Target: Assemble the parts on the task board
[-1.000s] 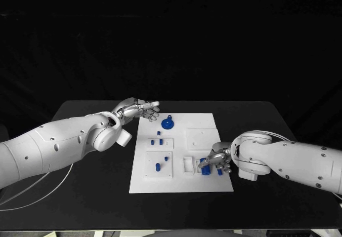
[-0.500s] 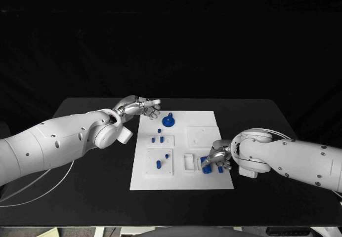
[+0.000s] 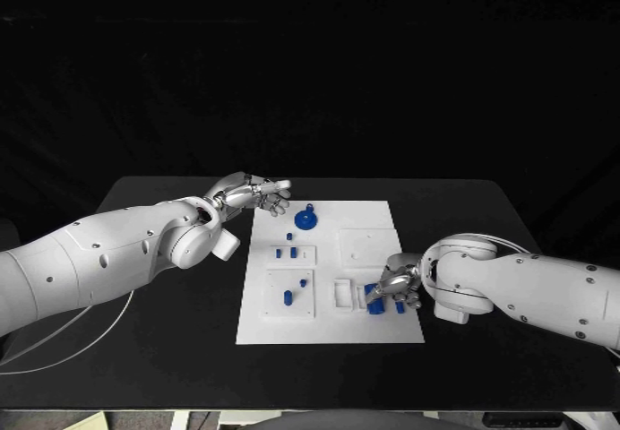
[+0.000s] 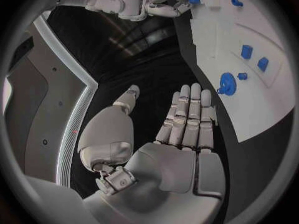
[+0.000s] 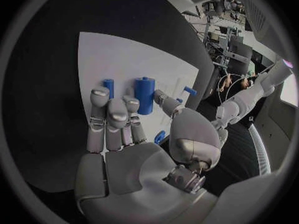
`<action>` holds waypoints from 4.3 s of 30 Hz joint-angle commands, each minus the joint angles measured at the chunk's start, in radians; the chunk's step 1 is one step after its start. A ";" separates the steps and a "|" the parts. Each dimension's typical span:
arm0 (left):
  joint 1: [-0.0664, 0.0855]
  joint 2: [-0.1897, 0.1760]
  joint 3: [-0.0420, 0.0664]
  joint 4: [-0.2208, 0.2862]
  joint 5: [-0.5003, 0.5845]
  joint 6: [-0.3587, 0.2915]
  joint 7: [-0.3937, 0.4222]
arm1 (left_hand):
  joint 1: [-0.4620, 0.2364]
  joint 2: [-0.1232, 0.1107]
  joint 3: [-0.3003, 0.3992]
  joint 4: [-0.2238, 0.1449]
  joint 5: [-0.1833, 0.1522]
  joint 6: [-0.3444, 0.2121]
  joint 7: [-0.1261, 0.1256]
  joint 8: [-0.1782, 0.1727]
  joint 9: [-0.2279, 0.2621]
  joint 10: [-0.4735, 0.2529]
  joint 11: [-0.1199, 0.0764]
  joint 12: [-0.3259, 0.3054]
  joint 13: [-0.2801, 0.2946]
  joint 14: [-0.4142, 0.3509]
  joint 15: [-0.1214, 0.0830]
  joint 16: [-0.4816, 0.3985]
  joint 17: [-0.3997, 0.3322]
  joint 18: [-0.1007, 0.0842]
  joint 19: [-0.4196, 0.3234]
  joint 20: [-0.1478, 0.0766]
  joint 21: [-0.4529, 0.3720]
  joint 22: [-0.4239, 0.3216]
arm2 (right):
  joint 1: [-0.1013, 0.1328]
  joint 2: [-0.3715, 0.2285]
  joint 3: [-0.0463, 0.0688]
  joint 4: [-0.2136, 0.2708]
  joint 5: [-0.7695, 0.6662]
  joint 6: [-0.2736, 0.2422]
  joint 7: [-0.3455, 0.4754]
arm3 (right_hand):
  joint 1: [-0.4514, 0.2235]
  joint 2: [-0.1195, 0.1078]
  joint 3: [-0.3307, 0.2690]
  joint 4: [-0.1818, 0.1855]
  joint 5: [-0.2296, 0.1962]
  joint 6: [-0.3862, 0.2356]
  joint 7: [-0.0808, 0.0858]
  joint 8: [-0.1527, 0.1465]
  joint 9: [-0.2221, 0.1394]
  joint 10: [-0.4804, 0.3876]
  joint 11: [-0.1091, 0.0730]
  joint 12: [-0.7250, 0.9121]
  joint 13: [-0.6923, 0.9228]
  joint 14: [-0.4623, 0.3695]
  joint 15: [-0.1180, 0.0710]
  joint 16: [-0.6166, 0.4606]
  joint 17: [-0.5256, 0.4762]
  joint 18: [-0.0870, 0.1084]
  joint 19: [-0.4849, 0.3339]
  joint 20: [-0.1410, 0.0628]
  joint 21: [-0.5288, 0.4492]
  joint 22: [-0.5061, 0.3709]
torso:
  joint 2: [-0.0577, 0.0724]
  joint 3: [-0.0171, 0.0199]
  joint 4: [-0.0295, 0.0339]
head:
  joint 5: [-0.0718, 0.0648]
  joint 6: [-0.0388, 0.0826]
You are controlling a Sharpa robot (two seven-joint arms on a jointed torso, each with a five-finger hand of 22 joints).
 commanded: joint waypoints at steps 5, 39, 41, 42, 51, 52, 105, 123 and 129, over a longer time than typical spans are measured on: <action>0.000 0.000 0.000 -0.001 0.005 0.017 0.006 | 0.011 0.001 -0.007 -0.002 -0.004 -0.006 -0.001 0.003 0.000 -0.005 0.002 0.002 -0.002 -0.003 0.000 -0.005 0.002 0.017 -0.001 0.001 -0.007 0.001 | 0.030 -0.045 -0.006 0.047 0.124 -0.012 -0.014 | -0.002 0.029 0.044 -0.039 0.003 0.028 0.014 -0.001 -0.026 0.010 0.000 0.003 -0.002 0.001 -0.011 -0.002 0.002 0.053 0.002 0.006 0.009 0.017 | -0.001 0.0009 -0.0019 | 0.005 0.003; 0.000 0.010 0.000 -0.001 0.004 0.025 0.003 | 0.012 0.003 -0.011 -0.004 -0.004 -0.006 -0.001 0.003 0.000 -0.005 0.002 0.002 -0.002 -0.003 0.000 -0.007 0.003 0.017 0.000 0.001 -0.009 0.002 | 0.035 0.100 -0.008 -0.036 0.145 0.027 -0.016 | -0.050 0.015 0.026 -0.035 0.003 0.029 0.014 -0.013 -0.026 0.009 -0.001 -0.005 -0.002 0.000 -0.012 -0.006 0.002 0.053 -0.002 0.004 0.010 0.015 | 0.001 0.0001 0.0002 | 0.014 0.000; 0.000 0.009 0.000 0.000 0.004 0.026 0.003 | 0.012 0.003 -0.011 -0.004 -0.004 -0.006 -0.001 0.003 0.000 -0.005 0.002 0.002 -0.002 -0.003 0.000 -0.007 0.003 0.017 0.000 0.001 -0.009 0.002 | 0.035 0.101 -0.008 -0.040 0.145 0.031 -0.018 | -0.052 0.015 0.025 -0.034 0.003 0.029 0.014 -0.013 -0.025 0.008 -0.001 -0.005 -0.002 0.000 -0.012 -0.006 0.002 0.053 -0.002 0.004 0.010 0.015 | 0.001 0.0005 0.0004 | 0.015 -0.002; 0.000 0.008 0.000 0.000 0.004 0.026 0.003 | 0.012 0.003 -0.012 -0.004 -0.004 -0.006 -0.001 0.003 0.000 -0.005 0.002 0.002 -0.002 -0.003 0.000 -0.007 0.003 0.017 0.000 0.001 -0.009 0.002 | 0.035 0.100 -0.008 -0.040 0.143 0.029 -0.018 | -0.053 0.015 0.024 -0.034 0.003 0.029 0.014 -0.013 -0.025 0.008 -0.001 -0.005 -0.002 0.000 -0.012 -0.006 0.002 0.053 -0.002 0.004 0.010 0.015 | 0.001 0.0006 0.0003 | 0.016 -0.002; 0.000 0.007 0.000 0.000 0.004 0.026 0.003 | 0.012 0.003 -0.012 -0.004 -0.004 -0.007 -0.001 0.003 0.000 -0.005 0.002 0.002 -0.002 -0.003 0.000 -0.007 0.003 0.017 0.000 0.001 -0.010 0.002 | 0.033 0.103 -0.008 -0.045 0.135 0.014 -0.013 | -0.064 0.011 0.021 -0.032 0.003 0.029 0.014 -0.015 -0.025 0.007 0.000 -0.006 -0.001 0.000 -0.011 -0.007 0.003 0.053 -0.003 0.004 0.010 0.015 | 0.000 0.0006 -0.0017 | 0.019 -0.001; 0.000 0.007 0.000 0.000 0.004 0.026 0.003 | 0.012 0.003 -0.013 -0.004 -0.004 -0.007 -0.001 0.003 0.000 -0.005 0.002 0.002 -0.002 -0.003 0.000 -0.007 0.003 0.017 0.000 0.001 -0.010 0.002 | 0.033 0.103 -0.008 -0.046 0.134 0.013 -0.013 | -0.065 0.010 0.020 -0.031 0.003 0.029 0.014 -0.016 -0.025 0.007 0.000 -0.006 -0.001 0.000 -0.011 -0.007 0.003 0.053 -0.003 0.004 0.010 0.015 | 0.001 0.0008 -0.0012 | 0.019 -0.001; 0.001 0.001 0.000 0.003 0.002 0.040 0.000 | 0.015 0.005 -0.021 -0.007 -0.003 -0.007 -0.001 0.004 -0.002 -0.006 0.002 0.001 -0.004 -0.002 0.001 -0.013 0.008 0.017 0.002 0.001 -0.015 0.004 | 0.032 0.053 -0.008 0.001 0.103 0.003 0.061 | 0.016 0.103 -0.452 -0.163 0.003 0.039 0.007 -0.053 -0.006 0.002 -0.008 -0.024 0.007 -0.007 -0.020 -0.026 0.017 0.053 -0.023 -0.016 -0.016 0.004 | 0.002 -0.0005 -0.0009 | 0.016 -0.001; 0.001 -0.004 0.001 0.007 0.017 0.066 0.005 | 0.005 0.012 -0.025 0.012 -0.003 -0.012 0.000 0.002 -0.005 -0.011 0.004 -0.001 -0.006 -0.006 0.002 -0.021 0.011 0.017 0.000 0.002 -0.025 0.005 | 0.032 0.059 -0.008 -0.005 0.060 0.002 0.047 | 0.018 0.095 -0.224 -0.114 0.003 0.051 0.010 -0.066 -0.004 0.008 -0.004 -0.024 0.012 -0.001 -0.016 -0.027 0.022 0.053 -0.013 -0.005 -0.008 0.013 | 0.001 -0.0004 -0.0007 | 0.013 -0.008; 0.001 -0.005 0.001 0.007 0.017 0.067 0.003 | 0.007 0.014 -0.025 0.013 -0.003 -0.012 0.000 0.002 -0.005 -0.011 0.004 0.000 -0.006 -0.006 0.002 -0.022 0.011 0.017 0.000 0.002 -0.025 0.005 | 0.032 0.056 -0.008 -0.014 0.054 0.018 0.036 | 0.002 0.107 -0.162 -0.078 0.003 0.053 0.010 -0.068 -0.002 0.009 -0.005 -0.025 0.013 -0.001 -0.016 -0.028 0.022 0.053 -0.013 -0.005 -0.009 0.012 | 0.001 -0.0004 -0.0003 | 0.013 -0.009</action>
